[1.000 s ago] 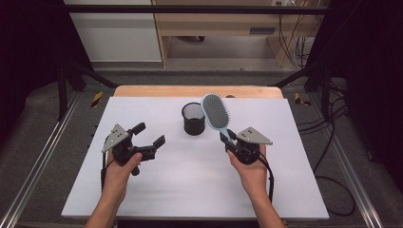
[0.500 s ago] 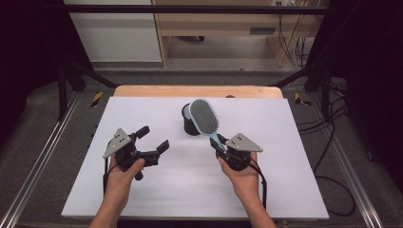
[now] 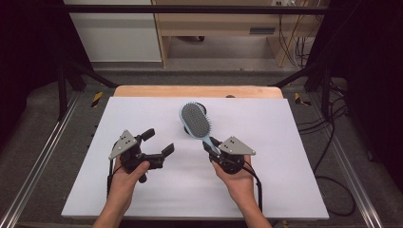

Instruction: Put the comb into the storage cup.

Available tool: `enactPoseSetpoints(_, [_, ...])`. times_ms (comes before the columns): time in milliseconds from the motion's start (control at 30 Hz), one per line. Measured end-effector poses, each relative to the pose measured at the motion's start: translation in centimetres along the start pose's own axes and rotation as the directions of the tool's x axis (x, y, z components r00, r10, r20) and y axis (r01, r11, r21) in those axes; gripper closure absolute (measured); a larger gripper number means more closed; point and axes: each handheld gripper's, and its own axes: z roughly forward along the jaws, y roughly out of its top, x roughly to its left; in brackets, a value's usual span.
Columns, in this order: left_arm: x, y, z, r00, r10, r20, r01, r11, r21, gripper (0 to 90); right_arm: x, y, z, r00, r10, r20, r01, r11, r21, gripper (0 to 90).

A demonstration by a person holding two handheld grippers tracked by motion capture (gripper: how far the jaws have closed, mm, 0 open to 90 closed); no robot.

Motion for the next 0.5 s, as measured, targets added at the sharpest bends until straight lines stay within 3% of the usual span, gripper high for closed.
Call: enactPoseSetpoints(500, [0.1,0.1,-0.2,0.9984,-0.048,0.029,0.048,0.9987,-0.017,2.9,1.4,0.1,0.3,0.9985,-0.038,-0.039,0.038,0.999,-0.009,69.7])
